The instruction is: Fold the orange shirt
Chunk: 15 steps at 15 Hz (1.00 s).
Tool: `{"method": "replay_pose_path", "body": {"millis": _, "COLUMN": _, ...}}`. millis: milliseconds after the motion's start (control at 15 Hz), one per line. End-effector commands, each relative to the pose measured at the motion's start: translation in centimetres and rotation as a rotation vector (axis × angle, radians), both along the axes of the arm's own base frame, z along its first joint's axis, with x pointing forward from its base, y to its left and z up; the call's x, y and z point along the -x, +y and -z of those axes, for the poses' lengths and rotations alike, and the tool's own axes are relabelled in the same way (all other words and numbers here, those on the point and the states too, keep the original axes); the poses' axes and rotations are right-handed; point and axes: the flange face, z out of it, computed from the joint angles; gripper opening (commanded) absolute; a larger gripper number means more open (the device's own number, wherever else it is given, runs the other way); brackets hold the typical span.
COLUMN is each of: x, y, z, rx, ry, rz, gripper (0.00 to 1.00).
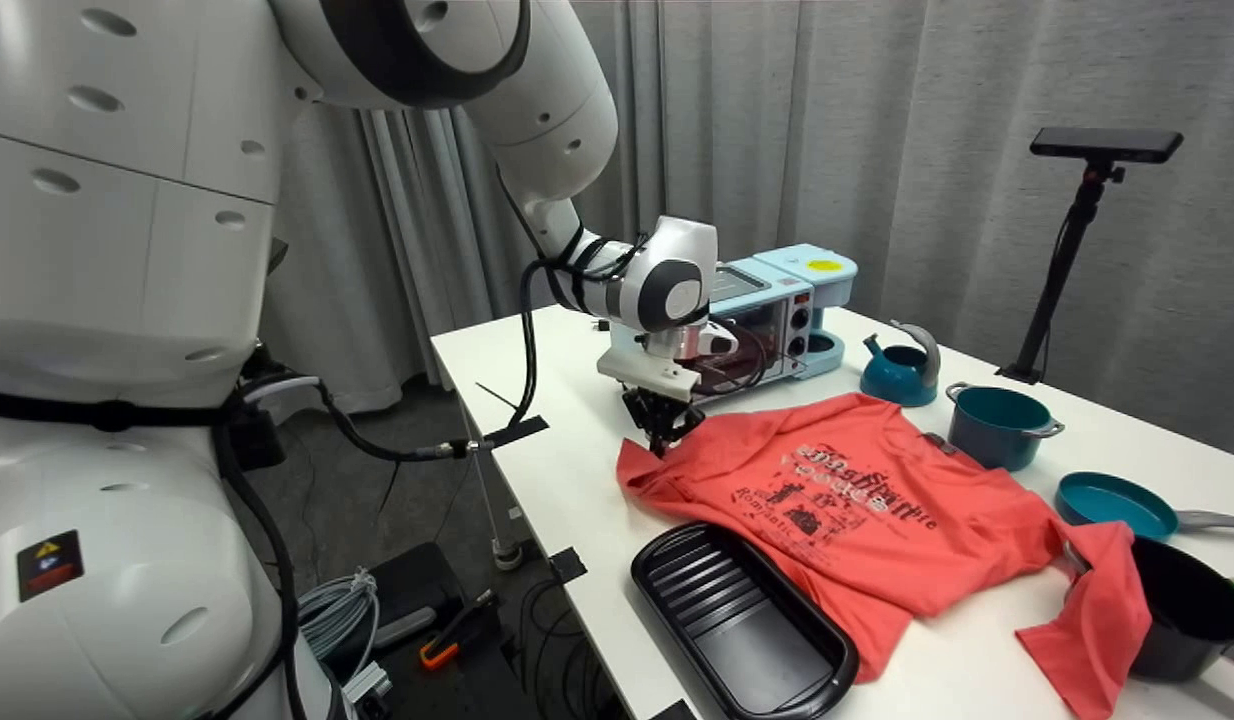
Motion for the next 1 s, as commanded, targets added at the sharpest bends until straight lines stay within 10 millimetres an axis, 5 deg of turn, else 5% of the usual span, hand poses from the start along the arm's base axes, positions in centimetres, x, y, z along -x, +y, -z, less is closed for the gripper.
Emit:
{"method": "replay_pose_path", "body": {"millis": 0, "x": 0.5, "y": -0.7, "z": -5.1, "rx": -0.086, "ry": -0.025, "rz": 0.045, "gripper": 0.01}}
{"method": "replay_pose_path", "body": {"millis": 333, "x": -0.2, "y": -1.9, "z": -7.4, "rx": -0.088, "ry": -0.059, "rz": 0.102, "gripper": 0.01}}
{"method": "replay_pose_path", "body": {"millis": 400, "x": -0.1, "y": -1.8, "z": -7.0, "rx": -0.077, "ry": -0.045, "rz": 0.085, "gripper": 0.3}}
{"method": "replay_pose_path", "body": {"millis": 467, "x": 0.1, "y": -1.6, "z": -6.6, "rx": -0.072, "ry": -0.041, "rz": 0.08, "gripper": 0.31}}
{"method": "replay_pose_path", "body": {"millis": 933, "x": 2.5, "y": 0.1, "z": -3.4, "rx": -0.044, "ry": 0.021, "rz": 0.029, "gripper": 0.83}}
